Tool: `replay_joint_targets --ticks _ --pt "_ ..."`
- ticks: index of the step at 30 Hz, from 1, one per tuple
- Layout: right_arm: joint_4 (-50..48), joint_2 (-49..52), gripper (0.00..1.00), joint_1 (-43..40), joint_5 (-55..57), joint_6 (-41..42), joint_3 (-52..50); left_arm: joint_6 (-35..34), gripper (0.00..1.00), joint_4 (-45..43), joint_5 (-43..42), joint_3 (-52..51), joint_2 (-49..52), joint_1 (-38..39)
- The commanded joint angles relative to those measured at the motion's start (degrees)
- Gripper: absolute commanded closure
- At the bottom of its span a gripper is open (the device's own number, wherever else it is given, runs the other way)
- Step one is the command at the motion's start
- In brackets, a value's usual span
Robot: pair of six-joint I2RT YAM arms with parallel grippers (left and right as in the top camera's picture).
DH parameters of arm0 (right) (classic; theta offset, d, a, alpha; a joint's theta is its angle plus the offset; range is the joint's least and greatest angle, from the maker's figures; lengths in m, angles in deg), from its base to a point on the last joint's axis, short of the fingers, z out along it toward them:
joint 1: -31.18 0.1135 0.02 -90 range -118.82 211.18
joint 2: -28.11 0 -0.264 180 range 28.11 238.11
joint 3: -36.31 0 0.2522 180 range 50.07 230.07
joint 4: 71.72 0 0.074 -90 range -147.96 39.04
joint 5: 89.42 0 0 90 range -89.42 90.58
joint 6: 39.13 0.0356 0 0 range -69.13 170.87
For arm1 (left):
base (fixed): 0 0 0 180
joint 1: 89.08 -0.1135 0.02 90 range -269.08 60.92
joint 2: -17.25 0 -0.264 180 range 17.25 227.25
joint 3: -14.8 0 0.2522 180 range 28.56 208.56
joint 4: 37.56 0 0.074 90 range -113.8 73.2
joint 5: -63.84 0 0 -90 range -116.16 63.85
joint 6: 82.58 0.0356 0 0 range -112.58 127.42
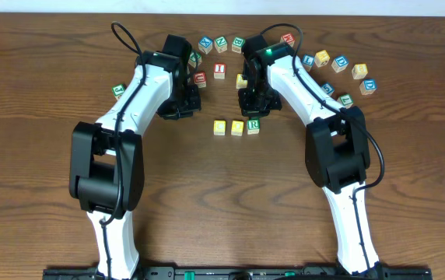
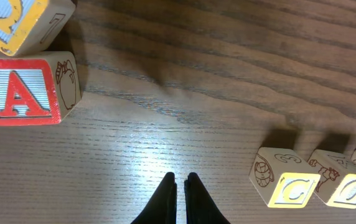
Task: Spell out CORL
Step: 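Open the right gripper and lift away from the R block, then reach the right gripper to the blue L block on the right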
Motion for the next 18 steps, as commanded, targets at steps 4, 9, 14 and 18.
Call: replay_joint_targets --ticks 4,9,14,18 --pt "0.2 -1.1 0.99 -1.8 -0.6 -0.3 2.8 1.2 0.93 -1.1 1.0 -0.5 0.3 -0.2" --pt "1.7 -4.4 0.95 -4.9 -0.2 -1.7 7.3 2.3 0.93 -1.6 5.7 -0.5 -0.6 -0.3" --pt "1.7 -8.6 0.83 -8.6 1.4 -2.7 8.8 2.3 0.93 -2.6 11.6 -0.5 -3.1 -0.3" --pt "1.5 -10.1 0.67 -11.8 4.2 -2.6 8.8 2.5 0.93 -3.7 17.4 -0.5 -4.9 -0.3"
